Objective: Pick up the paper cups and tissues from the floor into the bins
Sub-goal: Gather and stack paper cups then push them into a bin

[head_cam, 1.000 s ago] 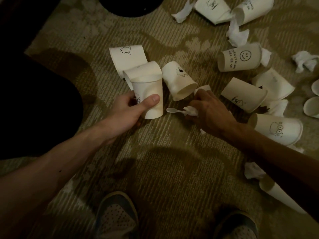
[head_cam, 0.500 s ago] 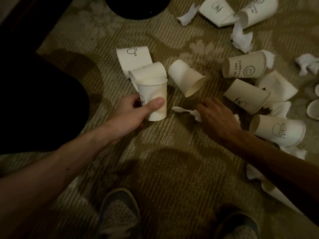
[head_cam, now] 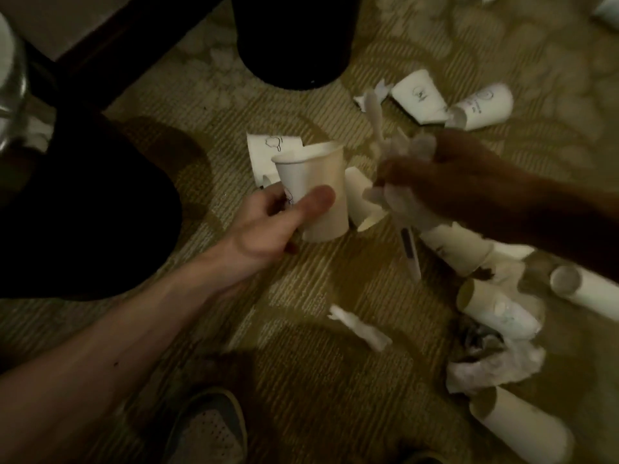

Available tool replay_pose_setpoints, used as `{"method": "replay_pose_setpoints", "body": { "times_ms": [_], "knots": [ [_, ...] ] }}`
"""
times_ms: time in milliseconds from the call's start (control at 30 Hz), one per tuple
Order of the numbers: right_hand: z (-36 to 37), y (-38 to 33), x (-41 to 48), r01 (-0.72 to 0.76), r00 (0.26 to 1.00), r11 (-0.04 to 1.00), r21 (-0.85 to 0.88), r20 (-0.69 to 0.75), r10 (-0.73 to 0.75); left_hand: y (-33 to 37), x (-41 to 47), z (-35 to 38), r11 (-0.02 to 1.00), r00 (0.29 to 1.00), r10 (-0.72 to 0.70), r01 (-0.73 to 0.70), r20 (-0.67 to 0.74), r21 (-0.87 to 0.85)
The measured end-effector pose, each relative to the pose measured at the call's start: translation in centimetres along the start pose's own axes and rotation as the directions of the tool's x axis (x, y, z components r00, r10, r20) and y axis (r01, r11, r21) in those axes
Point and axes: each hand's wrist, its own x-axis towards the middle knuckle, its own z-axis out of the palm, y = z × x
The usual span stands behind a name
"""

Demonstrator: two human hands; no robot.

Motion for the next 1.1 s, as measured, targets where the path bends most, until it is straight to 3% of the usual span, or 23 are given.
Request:
{"method": "replay_pose_setpoints", "body": {
  "times_ms": [133,233,367,467,533,667,733,800,933,1033,1100],
  "knots": [
    [-0.9,-7.2,3.9,0.069,0.988,0.995,0.069,-0.140,-0.059,4.5,-0.3,-1.3,0.980,0.980,0.150,-0.165,-0.133,-0.109],
    [1.6,-12.2,6.8,0.132,0.967,0.943,0.305,-0.248,-0.056,7.5,-1.3,-3.8,0.935,0.919,0.306,-0.340,-0.250,-0.104],
    [6.5,-16.2,8.3,0.148,0.988,0.662,0.735,-0.082,-0.130,9.6,-4.2,-7.7,0.891,0.814,0.373,-0.448,-0.446,-0.072],
    [9.8,-18.9,8.5,0.126,0.973,0.593,0.795,0.017,-0.229,10.2,-7.1,-10.3,0.906,0.746,0.391,-0.416,-0.540,0.081],
    [11.5,-21.7,8.5,0.173,0.946,0.569,0.804,0.024,-0.323,10.6,-8.8,-12.2,0.887,0.640,0.442,-0.417,-0.628,0.199],
    [14.4,-26.1,8.5,0.364,0.867,0.581,0.728,-0.036,-0.498,11.7,-11.7,-15.8,0.790,0.343,0.584,-0.449,-0.736,0.417],
    [16.1,-26.7,8.8,0.506,0.824,0.652,0.565,-0.093,-0.559,11.4,-12.5,-17.4,0.780,0.289,0.610,-0.385,-0.738,0.494],
    [17.7,-26.2,9.1,0.608,0.779,0.687,0.398,-0.134,-0.612,10.7,-12.9,-18.6,0.805,0.297,0.591,-0.279,-0.750,0.524],
    [20.2,-23.7,9.5,0.649,0.752,0.722,0.240,-0.064,-0.656,8.8,-12.4,-19.8,0.869,0.352,0.493,-0.152,-0.795,0.472],
    [21.1,-23.2,9.8,0.699,0.711,0.704,0.125,-0.022,-0.702,8.0,-11.6,-20.3,0.873,0.378,0.480,-0.120,-0.792,0.472],
    [21.1,-23.0,10.1,0.770,0.636,0.636,-0.052,-0.026,-0.771,7.8,-11.1,-20.7,0.870,0.389,0.483,-0.115,-0.785,0.479]
  ]
}}
